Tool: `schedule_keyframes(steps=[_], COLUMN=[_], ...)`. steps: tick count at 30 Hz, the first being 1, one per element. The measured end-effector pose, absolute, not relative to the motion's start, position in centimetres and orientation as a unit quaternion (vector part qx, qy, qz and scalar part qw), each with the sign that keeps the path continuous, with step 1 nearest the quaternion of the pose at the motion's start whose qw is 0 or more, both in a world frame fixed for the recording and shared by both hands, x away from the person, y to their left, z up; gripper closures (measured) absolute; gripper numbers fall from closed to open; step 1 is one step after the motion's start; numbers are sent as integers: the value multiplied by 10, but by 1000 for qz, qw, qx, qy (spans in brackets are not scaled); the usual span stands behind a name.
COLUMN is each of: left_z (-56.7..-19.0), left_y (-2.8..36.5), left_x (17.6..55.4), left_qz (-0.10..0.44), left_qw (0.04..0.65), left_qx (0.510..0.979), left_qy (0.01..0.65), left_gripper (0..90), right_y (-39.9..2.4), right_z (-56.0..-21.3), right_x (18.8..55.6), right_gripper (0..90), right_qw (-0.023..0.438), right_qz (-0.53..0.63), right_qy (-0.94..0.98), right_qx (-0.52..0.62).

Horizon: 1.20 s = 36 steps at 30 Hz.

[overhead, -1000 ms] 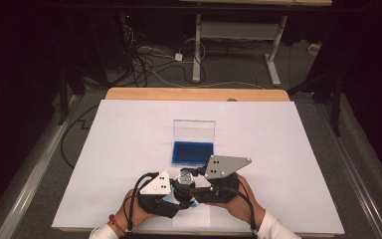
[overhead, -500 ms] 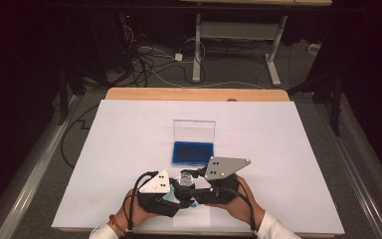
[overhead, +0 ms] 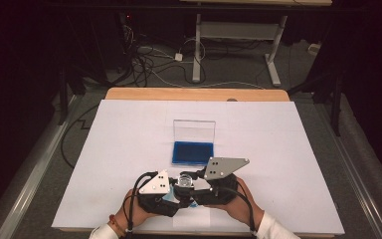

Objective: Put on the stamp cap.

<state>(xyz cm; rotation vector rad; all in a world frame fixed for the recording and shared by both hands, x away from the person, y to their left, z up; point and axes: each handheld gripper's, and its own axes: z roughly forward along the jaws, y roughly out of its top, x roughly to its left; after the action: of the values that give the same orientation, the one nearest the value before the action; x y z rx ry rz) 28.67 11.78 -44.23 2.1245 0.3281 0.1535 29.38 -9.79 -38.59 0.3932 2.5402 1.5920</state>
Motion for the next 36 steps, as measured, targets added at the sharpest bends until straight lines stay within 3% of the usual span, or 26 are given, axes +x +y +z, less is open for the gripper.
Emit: schedule_keyframes(steps=[11, 36], left_z=[-443, -446], left_y=[116, 116], left_x=[283, 285], left_qz=[96, 87], left_qw=[446, 437], left_qx=[881, 885], left_qy=[127, 132], left_gripper=[361, 361], right_y=[-99, -97], right_z=[-392, -400], right_x=[295, 293], right_gripper=[568, 568], right_qw=[52, 62], right_qz=[521, 518], right_qy=[841, 842], right_qx=[134, 137])
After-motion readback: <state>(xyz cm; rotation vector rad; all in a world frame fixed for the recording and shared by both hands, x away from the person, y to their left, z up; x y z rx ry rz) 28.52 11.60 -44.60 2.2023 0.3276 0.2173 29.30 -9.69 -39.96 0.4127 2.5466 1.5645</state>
